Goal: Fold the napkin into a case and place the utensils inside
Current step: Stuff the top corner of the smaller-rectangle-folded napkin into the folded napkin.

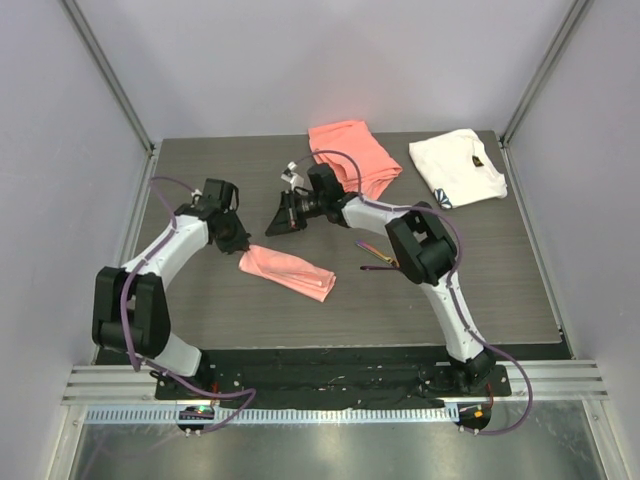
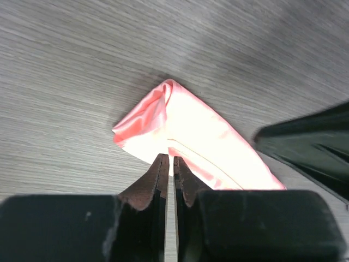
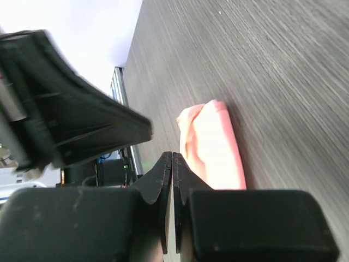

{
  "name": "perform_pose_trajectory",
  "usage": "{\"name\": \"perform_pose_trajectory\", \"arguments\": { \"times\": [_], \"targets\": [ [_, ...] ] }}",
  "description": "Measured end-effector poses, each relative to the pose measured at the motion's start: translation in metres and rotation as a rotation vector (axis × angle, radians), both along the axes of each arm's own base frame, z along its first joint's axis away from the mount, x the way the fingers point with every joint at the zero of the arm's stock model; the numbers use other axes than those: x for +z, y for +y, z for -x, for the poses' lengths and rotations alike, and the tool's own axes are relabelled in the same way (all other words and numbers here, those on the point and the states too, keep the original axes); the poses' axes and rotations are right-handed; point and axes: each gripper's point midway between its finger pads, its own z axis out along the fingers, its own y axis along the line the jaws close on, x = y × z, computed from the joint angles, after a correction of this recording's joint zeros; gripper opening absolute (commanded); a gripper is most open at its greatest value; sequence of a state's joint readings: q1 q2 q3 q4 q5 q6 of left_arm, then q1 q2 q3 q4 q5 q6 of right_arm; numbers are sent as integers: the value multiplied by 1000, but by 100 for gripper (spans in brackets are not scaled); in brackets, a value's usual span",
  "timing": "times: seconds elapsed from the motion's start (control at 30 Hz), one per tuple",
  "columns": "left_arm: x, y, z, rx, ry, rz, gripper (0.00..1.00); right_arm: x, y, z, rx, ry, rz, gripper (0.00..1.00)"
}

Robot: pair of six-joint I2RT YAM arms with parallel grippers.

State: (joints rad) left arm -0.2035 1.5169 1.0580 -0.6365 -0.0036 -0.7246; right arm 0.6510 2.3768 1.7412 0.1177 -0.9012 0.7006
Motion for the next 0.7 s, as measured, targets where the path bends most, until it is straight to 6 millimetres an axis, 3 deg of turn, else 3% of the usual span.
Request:
{"name": "perform_pose_trajectory", "arguments": {
  "times": [0.13,0.27,0.53,0.7],
  "targets": [
    [-7,-6,-1,-15,31,22,8,14,-16,2,-23,-31,16,9],
    [-24,-11,-5,-25,79,32,7,11,-28,14,-24,-53,60,9],
    [-55,-16,-11,-30,138,42,6,-31,-62,54,-13,-4,177,6],
    [-62,-19,-16,-28,135,53,4,-58,-84,82,-6,53,253,5]
  ]
}}
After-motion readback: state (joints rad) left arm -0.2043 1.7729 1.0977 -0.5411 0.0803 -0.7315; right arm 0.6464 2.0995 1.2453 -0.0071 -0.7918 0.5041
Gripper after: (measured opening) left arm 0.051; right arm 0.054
